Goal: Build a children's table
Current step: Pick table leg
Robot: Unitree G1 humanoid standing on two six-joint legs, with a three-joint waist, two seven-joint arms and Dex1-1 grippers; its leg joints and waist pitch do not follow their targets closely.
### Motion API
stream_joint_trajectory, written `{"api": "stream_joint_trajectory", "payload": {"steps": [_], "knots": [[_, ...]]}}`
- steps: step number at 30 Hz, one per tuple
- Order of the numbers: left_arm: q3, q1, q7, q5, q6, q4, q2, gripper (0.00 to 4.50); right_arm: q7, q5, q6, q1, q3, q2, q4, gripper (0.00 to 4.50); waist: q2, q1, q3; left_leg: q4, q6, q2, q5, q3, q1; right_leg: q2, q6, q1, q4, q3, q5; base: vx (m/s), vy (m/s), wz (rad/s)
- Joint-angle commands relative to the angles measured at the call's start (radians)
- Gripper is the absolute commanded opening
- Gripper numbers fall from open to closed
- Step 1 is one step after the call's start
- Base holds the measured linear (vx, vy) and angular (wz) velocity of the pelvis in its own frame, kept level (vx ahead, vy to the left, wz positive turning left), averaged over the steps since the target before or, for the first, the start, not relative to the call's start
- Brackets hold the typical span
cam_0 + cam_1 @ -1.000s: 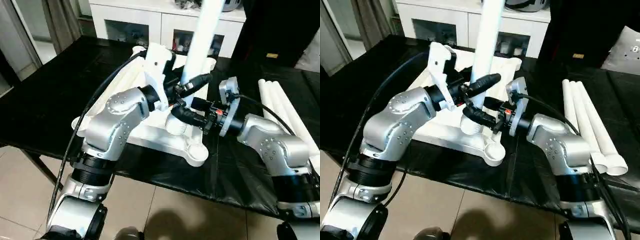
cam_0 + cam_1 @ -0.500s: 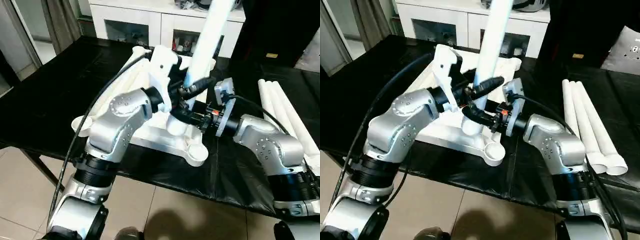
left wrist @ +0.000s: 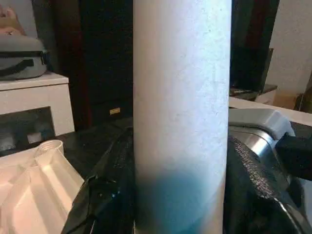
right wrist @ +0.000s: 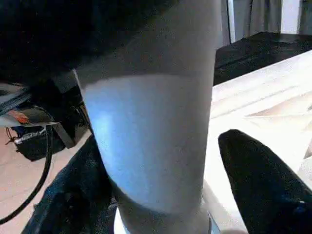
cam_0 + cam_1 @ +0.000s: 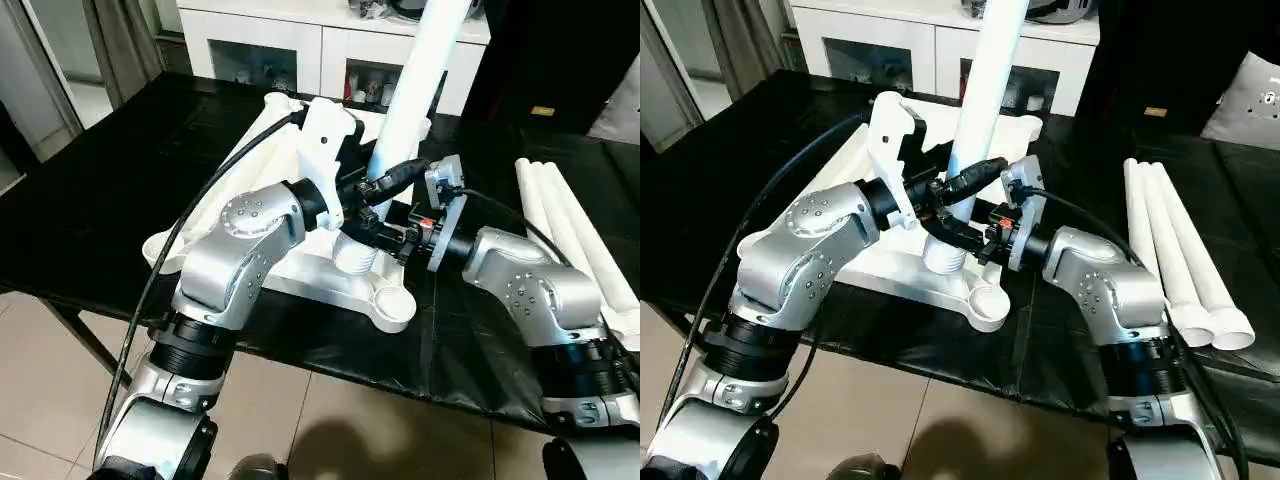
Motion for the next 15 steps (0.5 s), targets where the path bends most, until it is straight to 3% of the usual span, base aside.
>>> {"api": "stream_joint_trajectory", "payload": {"steps": [1, 10, 15], "knots": [[-0.018, -0.002, -0.009, 0.007, -0.002, -0.028, -0.007, 1.88, 0.001, 0.011, -0.009, -0.018, -0.010, 0.001, 0.002, 3.01, -0.012, -0.002, -0.078, -0.064, 0.077, 0.111, -0.036, -0.048, 0.018, -0.156, -0.122, 0.052, -0.069, 0.080, -0.101, 0.000, 0.000, 0.00], [-0.008, -0.002, -0.006, -0.005, 0.010, -0.031, -0.016, 1.88, -0.001, 0.010, -0.005, -0.017, -0.016, 0.010, 0.007, 2.22, -0.012, -0.003, -0.077, -0.065, 0.075, 0.112, -0.040, -0.049, 0.019, -0.155, -0.123, 0.052, -0.069, 0.080, -0.104, 0.000, 0.000, 0.00], [0.000, -0.001, -0.002, -0.010, 0.025, -0.030, -0.020, 1.88, -0.009, 0.006, -0.007, -0.012, -0.019, 0.014, 0.011, 1.99, -0.009, -0.002, -0.078, -0.064, 0.075, 0.113, -0.039, -0.049, 0.019, -0.156, -0.124, 0.052, -0.069, 0.079, -0.102, 0.000, 0.000, 0.00]]}}
